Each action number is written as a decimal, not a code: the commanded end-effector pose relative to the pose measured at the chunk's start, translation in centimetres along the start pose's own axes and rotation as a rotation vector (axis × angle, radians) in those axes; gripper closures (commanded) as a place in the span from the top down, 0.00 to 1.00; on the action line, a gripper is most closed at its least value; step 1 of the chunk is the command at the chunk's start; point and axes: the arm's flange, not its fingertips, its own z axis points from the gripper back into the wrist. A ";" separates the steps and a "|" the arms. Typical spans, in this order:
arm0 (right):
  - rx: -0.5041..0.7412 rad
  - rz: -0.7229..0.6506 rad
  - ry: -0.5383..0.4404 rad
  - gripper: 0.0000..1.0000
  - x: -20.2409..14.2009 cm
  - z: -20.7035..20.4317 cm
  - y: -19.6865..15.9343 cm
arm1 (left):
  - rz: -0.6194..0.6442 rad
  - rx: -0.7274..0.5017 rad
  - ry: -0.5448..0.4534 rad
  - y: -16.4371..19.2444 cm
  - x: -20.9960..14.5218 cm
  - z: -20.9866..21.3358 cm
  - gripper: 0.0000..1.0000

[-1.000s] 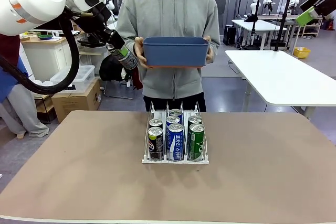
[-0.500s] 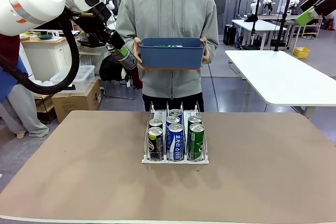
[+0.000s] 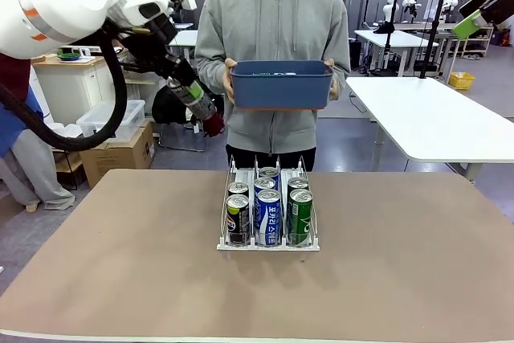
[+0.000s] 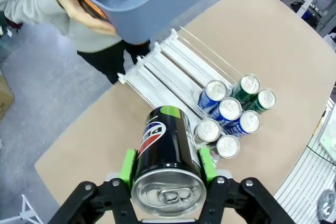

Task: Fill the beverage cans into the dispenser.
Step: Place the picked Pepsi coke in the line of the Automatic Can Dispenser with the same cans.

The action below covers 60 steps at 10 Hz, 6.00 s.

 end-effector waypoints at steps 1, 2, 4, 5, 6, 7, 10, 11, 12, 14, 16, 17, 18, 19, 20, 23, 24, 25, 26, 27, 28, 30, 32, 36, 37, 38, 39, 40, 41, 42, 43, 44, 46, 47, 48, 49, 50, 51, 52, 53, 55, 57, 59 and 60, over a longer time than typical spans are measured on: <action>0.002 0.006 0.001 1.00 -0.1 -0.1 0.0 | 0.085 0.058 0.027 -4.1 -1.5 -1.1 0.58; 0.002 0.006 0.001 1.00 -0.1 -0.1 0.0 | 0.102 0.073 0.043 -5.5 -2.2 -2.0 0.58; 0.002 0.006 0.001 1.00 -0.1 -0.1 0.0 | 0.153 0.091 0.075 -8.5 -3.5 -2.6 0.58; 0.002 0.006 0.001 1.00 -0.1 -0.1 0.0 | 0.131 0.085 0.097 -9.9 -4.1 -2.9 0.58; 0.002 0.006 0.001 1.00 -0.1 -0.1 0.0 | 0.112 0.082 0.124 -10.9 -4.5 -3.0 0.58; 0.002 0.006 0.001 1.00 -0.1 -0.1 0.0 | 0.089 0.084 0.125 -11.8 -4.8 -3.1 0.58; 0.002 0.006 0.001 1.00 -0.1 -0.1 0.0 | 0.105 0.069 0.123 -11.3 -4.6 -3.7 0.58; 0.002 0.006 0.001 1.00 -0.1 -0.1 0.0 | 0.105 0.069 0.123 -11.3 -4.6 -3.7 0.58; 0.002 0.006 0.001 1.00 -0.1 -0.1 0.0 | 0.105 0.069 0.123 -11.3 -4.6 -3.7 0.58; 0.002 0.006 0.001 1.00 -0.1 -0.1 0.0 | 0.120 0.064 0.153 -12.2 -4.7 -3.4 0.58; 0.002 0.006 0.001 1.00 -0.1 -0.1 0.0 | 0.198 0.073 0.139 -13.9 -5.5 -2.9 0.58; 0.002 0.006 0.001 1.00 -0.1 -0.1 0.0 | 0.203 0.114 0.133 -15.4 -6.4 -2.7 0.58; 0.002 0.006 0.001 1.00 -0.1 -0.1 0.0 | 0.190 0.161 0.127 -17.0 -7.2 -2.7 0.58; 0.002 0.006 0.001 1.00 -0.1 -0.1 0.0 | 0.147 0.202 0.115 -18.1 -7.8 -3.1 0.58; 0.002 0.006 0.001 1.00 -0.1 -0.1 0.0 | 0.091 0.227 0.115 -19.3 -8.6 -3.7 0.58; 0.002 0.006 0.001 1.00 -0.1 -0.1 0.0 | -0.050 0.196 0.142 -21.6 -10.6 -7.9 0.58; 0.002 0.006 0.001 1.00 -0.1 -0.1 0.0 | -0.079 0.172 0.145 -22.2 -11.3 -9.2 0.58; 0.002 0.006 0.001 1.00 -0.1 -0.1 0.0 | -0.122 0.144 0.141 -22.4 -11.7 -10.4 0.58; 0.002 0.006 0.001 1.00 -0.1 -0.1 0.0 | -0.147 0.122 0.147 -22.1 -12.2 -11.0 0.58; 0.002 0.006 0.001 1.00 -0.1 -0.1 0.0 | -0.140 0.120 0.153 -22.0 -12.3 -11.9 0.58; 0.002 0.006 0.001 1.00 -0.1 -0.1 0.0 | -0.138 0.100 0.199 -21.7 -12.3 -12.4 0.58; 0.002 0.006 0.001 1.00 -0.1 -0.1 0.0 | -0.119 0.132 0.175 -23.0 -12.0 -11.6 0.58; 0.002 0.006 0.001 1.00 -0.1 -0.1 0.0 | -0.122 0.117 0.197 -22.4 -12.3 -12.5 0.58; 0.002 0.006 0.001 1.00 -0.1 -0.1 0.0 | -0.150 0.159 0.201 -20.1 -10.6 -14.2 0.58; 0.002 0.006 0.001 1.00 -0.1 -0.1 0.0 | -0.150 0.170 0.212 -19.7 -10.3 -14.9 0.58; 0.002 0.006 0.001 1.00 -0.1 -0.1 0.0 | -0.161 0.172 0.224 -18.8 -10.1 -15.2 0.58; 0.002 0.006 0.001 1.00 -0.1 -0.1 0.0 | -0.153 0.172 0.228 -18.5 -9.8 -15.7 0.58; 0.002 0.006 0.001 1.00 -0.1 -0.1 0.0 | -0.132 0.188 0.230 -18.1 -9.5 -16.3 0.58; 0.002 0.006 0.001 1.00 -0.1 -0.1 0.0 | -0.133 0.186 0.237 -17.6 -9.2 -16.7 0.58; 0.002 0.006 0.001 1.00 -0.1 -0.1 0.0 | -0.124 0.177 0.239 -17.3 -8.7 -17.2 0.58; 0.002 0.006 0.001 1.00 -0.1 -0.1 0.0 | -0.121 0.181 0.240 -17.1 -8.4 -17.7 0.58; 0.002 0.006 0.001 1.00 -0.1 -0.1 0.0 | -0.122 0.179 0.248 -16.7 -8.3 -17.9 0.58; 0.002 0.006 0.001 1.00 -0.1 -0.1 0.0 | -0.095 0.172 0.240 -16.1 -7.9 -18.5 0.58; 0.002 0.006 0.001 1.00 -0.1 -0.1 0.0 | -0.083 0.178 0.233 -15.7 -7.7 -19.0 0.58; 0.002 0.006 0.001 1.00 -0.1 -0.1 0.0 | -0.073 0.179 0.236 -15.4 -7.5 -19.5 0.58; 0.002 0.006 0.001 1.00 -0.1 -0.1 0.0 | -0.068 0.181 0.236 -15.2 -7.3 -19.9 0.58; 0.002 0.006 0.001 1.00 -0.1 -0.1 0.0 | -0.058 0.175 0.235 -14.8 -7.1 -20.4 0.58; 0.002 0.006 0.001 1.00 -0.1 -0.1 0.0 | -0.041 0.160 0.236 -14.4 -7.0 -21.1 0.58; 0.002 0.006 0.001 1.00 -0.1 -0.1 0.0 | -0.032 0.149 0.243 -14.2 -7.0 -21.6 0.58; 0.002 0.006 0.001 1.00 -0.1 -0.1 0.0 | -0.025 0.139 0.260 -13.9 -7.1 -22.0 0.58; 0.002 0.006 0.001 1.00 -0.1 -0.1 0.0 | -0.003 0.122 0.305 -13.7 -7.3 -22.9 0.58; 0.002 0.006 0.001 1.00 -0.1 -0.1 0.0 | 0.006 0.098 0.350 -13.4 -7.5 -23.7 0.58; 0.002 0.006 0.001 1.00 -0.1 -0.1 0.0 | 0.016 0.084 0.368 -13.3 -7.6 -24.0 0.66; 0.002 0.006 0.001 1.00 -0.1 -0.1 0.0 | 0.017 0.082 0.372 -13.4 -7.6 -23.9 0.77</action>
